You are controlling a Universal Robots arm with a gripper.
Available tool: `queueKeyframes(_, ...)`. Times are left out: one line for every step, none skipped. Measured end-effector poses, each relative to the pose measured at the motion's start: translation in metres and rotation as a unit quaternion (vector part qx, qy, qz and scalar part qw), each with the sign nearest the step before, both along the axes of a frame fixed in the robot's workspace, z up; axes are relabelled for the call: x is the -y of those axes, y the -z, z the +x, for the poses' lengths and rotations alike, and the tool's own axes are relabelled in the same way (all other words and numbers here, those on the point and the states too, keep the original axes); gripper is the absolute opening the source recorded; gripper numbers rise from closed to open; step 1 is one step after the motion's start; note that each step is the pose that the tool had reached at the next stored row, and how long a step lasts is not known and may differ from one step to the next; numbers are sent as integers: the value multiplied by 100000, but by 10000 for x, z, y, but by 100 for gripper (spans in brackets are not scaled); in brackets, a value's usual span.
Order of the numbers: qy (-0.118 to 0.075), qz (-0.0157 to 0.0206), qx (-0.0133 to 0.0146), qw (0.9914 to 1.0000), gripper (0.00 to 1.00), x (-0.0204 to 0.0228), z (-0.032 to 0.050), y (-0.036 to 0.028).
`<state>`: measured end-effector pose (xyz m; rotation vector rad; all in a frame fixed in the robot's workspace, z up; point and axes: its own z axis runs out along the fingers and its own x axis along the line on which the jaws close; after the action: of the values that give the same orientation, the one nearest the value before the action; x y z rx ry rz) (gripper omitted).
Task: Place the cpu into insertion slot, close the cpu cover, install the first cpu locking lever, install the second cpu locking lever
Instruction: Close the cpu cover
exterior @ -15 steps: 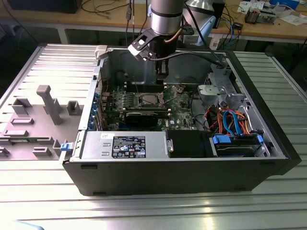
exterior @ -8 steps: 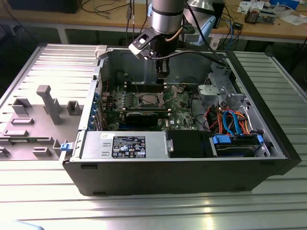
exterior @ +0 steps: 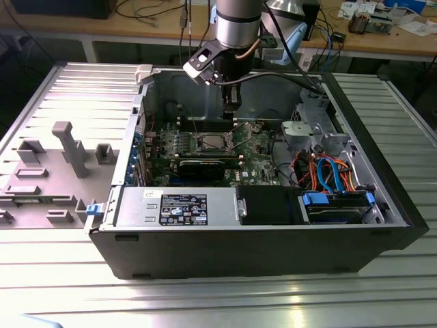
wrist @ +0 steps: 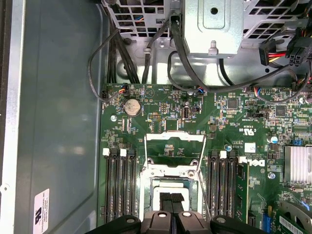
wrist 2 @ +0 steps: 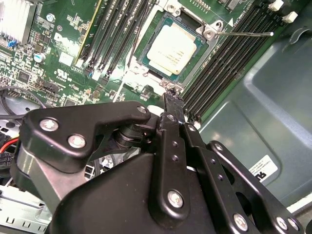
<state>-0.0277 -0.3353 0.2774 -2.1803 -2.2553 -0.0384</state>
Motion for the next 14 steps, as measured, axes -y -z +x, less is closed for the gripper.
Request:
queueKeyframes(-1,0,0,100000,11,0,0,0)
queueKeyframes(-2,-2,3,100000,11,0,0,0)
queueKeyframes(-5,-3,1,100000,11,0,0,0)
queueKeyframes(-3,-2,2,100000,11,0,0,0)
queueKeyframes(-4,-1,0,100000,11,0,0,0)
queueKeyframes(-11,-4,-2,100000,11,0,4,0)
queueKeyframes(-15,-1,1,100000,11,0,12,0)
queueKeyframes(-5,-3,1,100000,11,0,20,0)
queueKeyframes(-2,-1,2,100000,11,0,33,0)
queueKeyframes(-4,-2,-1,100000,11,0,44,0)
queueKeyframes(-5,-3,0,100000,11,0,53,0)
queueKeyframes(4,-1,2,100000,11,0,55,0)
queueKeyframes(2,1,3,100000,11,0,55,0)
queueKeyframes(-3,-2,2,100000,11,0,55,0)
